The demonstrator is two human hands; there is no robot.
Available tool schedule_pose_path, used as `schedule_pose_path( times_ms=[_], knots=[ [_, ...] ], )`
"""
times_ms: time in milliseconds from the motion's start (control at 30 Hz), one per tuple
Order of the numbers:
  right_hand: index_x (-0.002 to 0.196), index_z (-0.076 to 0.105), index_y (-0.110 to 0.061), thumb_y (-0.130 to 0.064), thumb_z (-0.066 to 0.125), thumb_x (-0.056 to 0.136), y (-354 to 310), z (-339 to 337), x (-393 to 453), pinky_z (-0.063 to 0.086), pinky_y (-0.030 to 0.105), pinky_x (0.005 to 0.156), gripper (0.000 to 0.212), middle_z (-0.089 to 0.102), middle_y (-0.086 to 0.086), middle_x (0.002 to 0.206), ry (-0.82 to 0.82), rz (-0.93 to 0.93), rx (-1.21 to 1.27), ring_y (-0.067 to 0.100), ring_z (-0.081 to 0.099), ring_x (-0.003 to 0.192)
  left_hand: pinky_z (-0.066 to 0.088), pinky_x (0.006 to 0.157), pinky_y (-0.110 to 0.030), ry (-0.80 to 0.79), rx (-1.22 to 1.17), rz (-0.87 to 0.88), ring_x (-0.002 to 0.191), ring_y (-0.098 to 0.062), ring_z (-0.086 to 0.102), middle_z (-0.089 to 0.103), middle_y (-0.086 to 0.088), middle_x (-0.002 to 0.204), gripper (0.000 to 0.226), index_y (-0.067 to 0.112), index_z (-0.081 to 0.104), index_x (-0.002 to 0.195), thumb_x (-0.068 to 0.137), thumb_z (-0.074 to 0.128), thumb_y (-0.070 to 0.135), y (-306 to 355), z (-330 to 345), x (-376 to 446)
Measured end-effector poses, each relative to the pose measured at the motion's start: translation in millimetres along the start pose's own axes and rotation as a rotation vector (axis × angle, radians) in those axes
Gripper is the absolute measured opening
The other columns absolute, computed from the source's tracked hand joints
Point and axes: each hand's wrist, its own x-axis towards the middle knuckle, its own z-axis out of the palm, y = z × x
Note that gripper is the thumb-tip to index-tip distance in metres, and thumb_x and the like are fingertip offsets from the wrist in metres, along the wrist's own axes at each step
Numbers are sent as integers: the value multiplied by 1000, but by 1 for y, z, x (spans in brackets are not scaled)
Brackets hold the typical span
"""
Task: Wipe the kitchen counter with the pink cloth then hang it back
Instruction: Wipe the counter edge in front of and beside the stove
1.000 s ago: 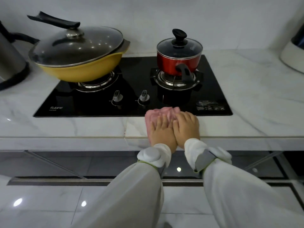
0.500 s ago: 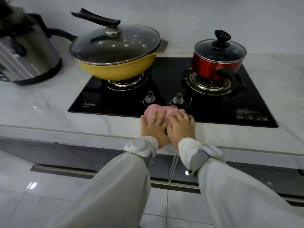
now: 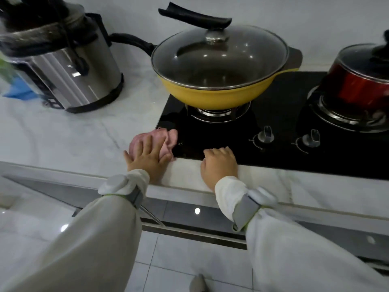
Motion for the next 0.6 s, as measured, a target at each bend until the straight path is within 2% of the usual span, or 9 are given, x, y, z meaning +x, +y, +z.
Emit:
schedule_pose_path(
  times_ms=[67,133,267,300,433,533,600],
  knots=[
    [113,63,-13,-20,39,92,-6,-6,10,13,38,118,32,67,6,110,13,49,-54,27,55,110,-2,114,-62,45,-5,7,149,-23,-8,-4,5,162,62,47,0,148,94,29,56,-17,-2,7],
    [107,67,-16,-19,40,91,-6,-11,16,11,38,119,32,71,6,101,26,92,-72,26,59,101,-2,116,-60,73,-38,-6,149,-24,-6,0,3,162,62,44,2,149,94,29,54,-18,-1,10],
    [98,69,-16,-20,40,90,-11,-11,21,12,37,119,30,72,7,92,40,124,-93,26,62,93,-5,114,-57,102,-112,-113,148,-31,-7,-2,-7,161,65,40,3,150,93,29,55,27,7,-4],
    [98,69,-16,-20,40,90,-14,-11,22,13,37,119,30,72,7,94,41,137,-96,27,63,94,-7,113,-59,84,-102,-76,148,-33,-9,-6,-8,161,65,40,1,150,93,28,55,44,10,-10],
    [94,69,-16,-22,36,93,-14,-13,20,16,37,117,34,72,8,96,48,192,-97,27,64,97,-9,112,-61,37,107,257,146,-39,-13,-13,-12,160,72,32,-8,151,94,33,49,96,22,-33],
    [98,68,-19,-21,37,92,-11,-16,19,16,37,116,32,72,6,100,12,187,-87,25,63,101,-6,116,-56,88,130,338,148,-35,-8,-7,-7,162,63,37,-4,151,97,27,49,86,19,-22],
    [105,66,-18,-19,40,90,-11,-15,17,16,37,116,30,70,6,105,-5,164,-82,25,62,103,-5,117,-53,77,124,331,148,-32,-7,-7,-3,162,59,42,-3,149,97,23,53,61,13,-11]
  ],
)
